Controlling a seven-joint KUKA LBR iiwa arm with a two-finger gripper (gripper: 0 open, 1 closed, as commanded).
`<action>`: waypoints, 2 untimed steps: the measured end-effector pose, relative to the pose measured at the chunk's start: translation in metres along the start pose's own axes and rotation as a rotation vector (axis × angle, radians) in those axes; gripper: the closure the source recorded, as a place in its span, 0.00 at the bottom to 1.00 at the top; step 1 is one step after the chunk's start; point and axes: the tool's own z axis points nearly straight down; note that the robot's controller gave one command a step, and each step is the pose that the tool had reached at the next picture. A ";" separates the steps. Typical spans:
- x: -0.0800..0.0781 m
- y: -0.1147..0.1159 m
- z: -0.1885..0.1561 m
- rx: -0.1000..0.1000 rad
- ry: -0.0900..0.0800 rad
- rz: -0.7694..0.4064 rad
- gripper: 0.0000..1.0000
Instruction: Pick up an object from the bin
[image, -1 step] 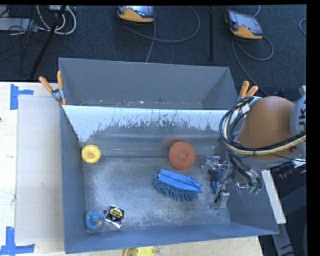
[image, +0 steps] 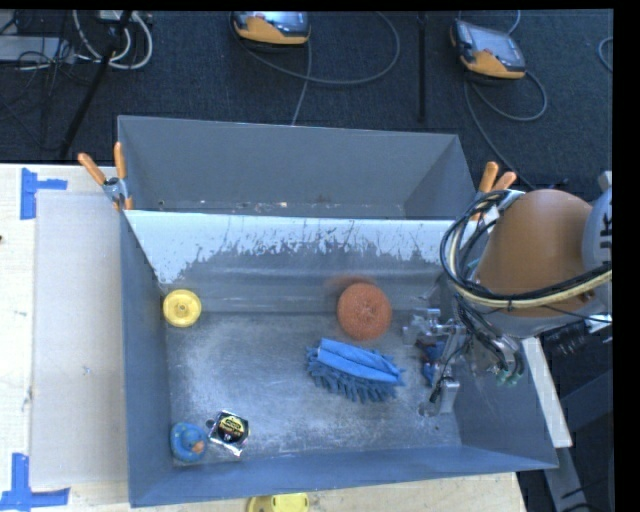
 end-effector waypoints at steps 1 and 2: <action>-0.035 0.037 0.077 0.000 -0.006 0.061 0.00; -0.038 0.049 0.091 0.000 0.001 0.064 0.00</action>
Offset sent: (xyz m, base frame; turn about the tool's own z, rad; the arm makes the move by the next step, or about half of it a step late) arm 0.0396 0.0568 -0.0500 0.0632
